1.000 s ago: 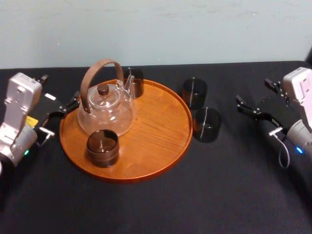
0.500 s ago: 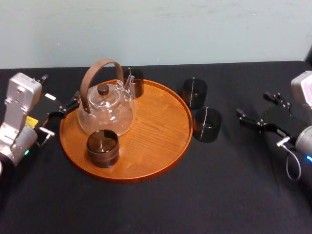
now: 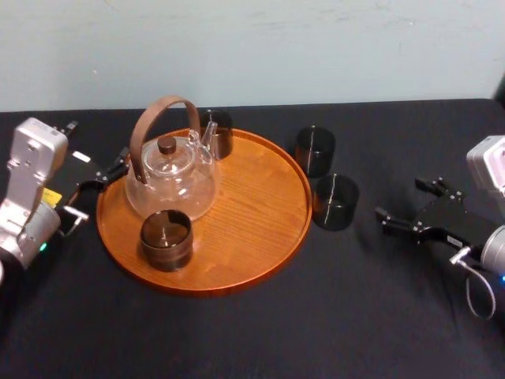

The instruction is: Pick up the glass from the table and place it on the tray.

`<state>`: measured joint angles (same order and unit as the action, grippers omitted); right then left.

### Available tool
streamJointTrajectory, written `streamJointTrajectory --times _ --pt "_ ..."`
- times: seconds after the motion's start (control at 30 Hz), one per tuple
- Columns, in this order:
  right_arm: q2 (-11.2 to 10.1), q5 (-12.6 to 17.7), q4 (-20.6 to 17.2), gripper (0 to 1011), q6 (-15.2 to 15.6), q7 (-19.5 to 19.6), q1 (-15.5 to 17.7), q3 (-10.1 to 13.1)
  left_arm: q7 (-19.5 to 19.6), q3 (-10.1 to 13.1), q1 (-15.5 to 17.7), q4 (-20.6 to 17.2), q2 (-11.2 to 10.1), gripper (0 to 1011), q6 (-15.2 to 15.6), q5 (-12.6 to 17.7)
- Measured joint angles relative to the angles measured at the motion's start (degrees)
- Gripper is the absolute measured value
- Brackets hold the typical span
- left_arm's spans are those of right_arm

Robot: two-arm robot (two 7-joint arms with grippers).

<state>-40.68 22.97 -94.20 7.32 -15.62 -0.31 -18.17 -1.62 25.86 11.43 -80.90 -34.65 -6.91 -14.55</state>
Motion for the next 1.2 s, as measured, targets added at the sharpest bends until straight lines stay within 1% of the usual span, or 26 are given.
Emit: streamJointTrajectory --times 0.3,0.57,0.8,1.0,1.2 --pt "1.04 -0.20 -0.29 1002 1.58 -2.39 0.02 -0.30 0.00 0.00 0.00 0.00 0.00 1001 0.00 0.00" --pt "2.90 -1.24 0.47 1002 2.83 -4.75 -1.31 -1.41 0.00 0.00 0.00 0.00 0.00 1001 0.00 0.00" --pt "5.08 -2.43 2.10 1002 3.34 -6.13 -3.06 -2.03 0.00 0.00 0.00 0.00 0.00 1001 0.00 0.00" --pt "6.93 -3.15 3.87 1002 3.69 -6.92 -4.54 -2.08 0.00 0.00 0.00 0.00 0.00 1001 0.00 0.00" --pt "8.32 -3.73 5.57 1002 4.02 -7.43 -5.78 -2.12 0.00 0.00 0.00 0.00 0.00 1001 0.00 0.00"
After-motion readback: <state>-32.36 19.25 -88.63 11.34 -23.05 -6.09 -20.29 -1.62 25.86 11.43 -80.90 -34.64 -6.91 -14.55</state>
